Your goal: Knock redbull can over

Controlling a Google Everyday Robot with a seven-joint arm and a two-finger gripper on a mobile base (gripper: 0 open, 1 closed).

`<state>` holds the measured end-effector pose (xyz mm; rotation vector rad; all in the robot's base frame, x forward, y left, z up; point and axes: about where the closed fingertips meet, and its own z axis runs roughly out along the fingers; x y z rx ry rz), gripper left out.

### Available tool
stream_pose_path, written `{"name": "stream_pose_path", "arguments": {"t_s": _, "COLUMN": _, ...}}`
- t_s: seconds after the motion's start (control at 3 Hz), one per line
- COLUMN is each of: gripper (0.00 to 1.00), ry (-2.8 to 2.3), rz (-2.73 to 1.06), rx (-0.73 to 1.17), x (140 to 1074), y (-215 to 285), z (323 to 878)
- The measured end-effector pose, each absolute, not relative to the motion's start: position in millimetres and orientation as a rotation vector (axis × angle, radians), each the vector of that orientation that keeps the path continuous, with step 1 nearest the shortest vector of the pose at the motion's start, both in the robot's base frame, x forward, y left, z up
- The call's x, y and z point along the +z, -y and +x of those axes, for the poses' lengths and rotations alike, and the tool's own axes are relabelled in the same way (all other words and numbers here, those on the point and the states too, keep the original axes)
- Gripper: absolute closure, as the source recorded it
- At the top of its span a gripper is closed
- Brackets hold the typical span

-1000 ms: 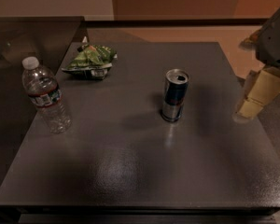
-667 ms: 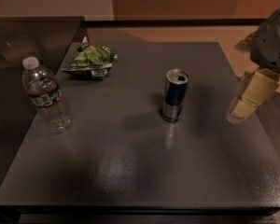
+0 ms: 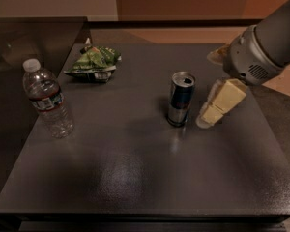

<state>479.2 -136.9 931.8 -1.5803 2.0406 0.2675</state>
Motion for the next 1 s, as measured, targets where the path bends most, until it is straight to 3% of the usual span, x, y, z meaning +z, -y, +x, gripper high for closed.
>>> {"name": "stream_pose_path", "arguments": {"t_s": 0.67, "gripper": 0.00, "ry": -1.948, "rz": -1.557, "rx": 0.437, "x": 915, "y": 92, "z": 494}}
{"name": "stream_pose_path", "arguments": {"t_s": 1.0, "gripper": 0.16, "ry": -1.925, "rz": -1.552, "rx": 0.488, "x": 913, "y": 82, "z": 494}}
